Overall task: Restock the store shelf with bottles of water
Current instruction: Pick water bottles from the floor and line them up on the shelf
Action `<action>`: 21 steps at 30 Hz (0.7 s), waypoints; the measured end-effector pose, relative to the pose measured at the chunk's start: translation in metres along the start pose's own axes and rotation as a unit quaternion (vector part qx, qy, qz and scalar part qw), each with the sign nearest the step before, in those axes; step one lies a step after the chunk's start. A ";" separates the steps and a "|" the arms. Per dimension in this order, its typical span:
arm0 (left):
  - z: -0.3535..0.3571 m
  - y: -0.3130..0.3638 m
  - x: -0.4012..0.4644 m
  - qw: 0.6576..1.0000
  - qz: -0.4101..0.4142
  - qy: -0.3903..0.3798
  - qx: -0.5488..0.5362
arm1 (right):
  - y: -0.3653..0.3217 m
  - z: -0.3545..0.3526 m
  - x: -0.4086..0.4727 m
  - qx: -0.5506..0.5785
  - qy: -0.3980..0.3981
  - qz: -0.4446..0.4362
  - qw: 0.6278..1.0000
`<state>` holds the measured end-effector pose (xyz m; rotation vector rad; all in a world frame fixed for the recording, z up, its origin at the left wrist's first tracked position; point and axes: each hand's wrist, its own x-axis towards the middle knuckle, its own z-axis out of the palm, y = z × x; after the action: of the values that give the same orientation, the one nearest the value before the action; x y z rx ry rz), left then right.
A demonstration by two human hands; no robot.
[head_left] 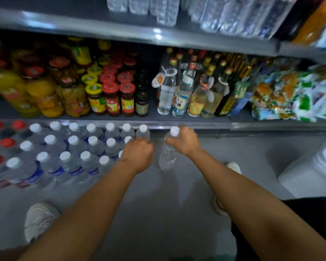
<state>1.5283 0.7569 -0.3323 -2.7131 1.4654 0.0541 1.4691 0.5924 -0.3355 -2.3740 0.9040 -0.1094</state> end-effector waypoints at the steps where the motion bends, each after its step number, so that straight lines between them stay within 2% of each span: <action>1: -0.015 -0.003 -0.004 1.000 -0.003 0.018 -0.001 | -0.011 -0.015 -0.006 0.002 0.011 -0.018 1.000; 6: -0.091 -0.020 -0.018 0.991 -0.014 0.129 0.020 | -0.077 -0.093 -0.030 0.015 0.069 -0.128 0.989; 12: -0.176 -0.059 -0.010 0.974 -0.032 0.218 0.050 | -0.153 -0.167 -0.018 0.027 0.095 -0.217 0.971; 21: -0.276 -0.122 0.047 0.956 -0.066 0.278 0.068 | -0.272 -0.261 0.048 0.068 0.133 -0.273 0.950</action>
<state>1.6575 0.7659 -0.0556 -2.8284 1.3091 -0.8451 1.5926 0.5943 0.0238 -2.4483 0.3093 -0.6983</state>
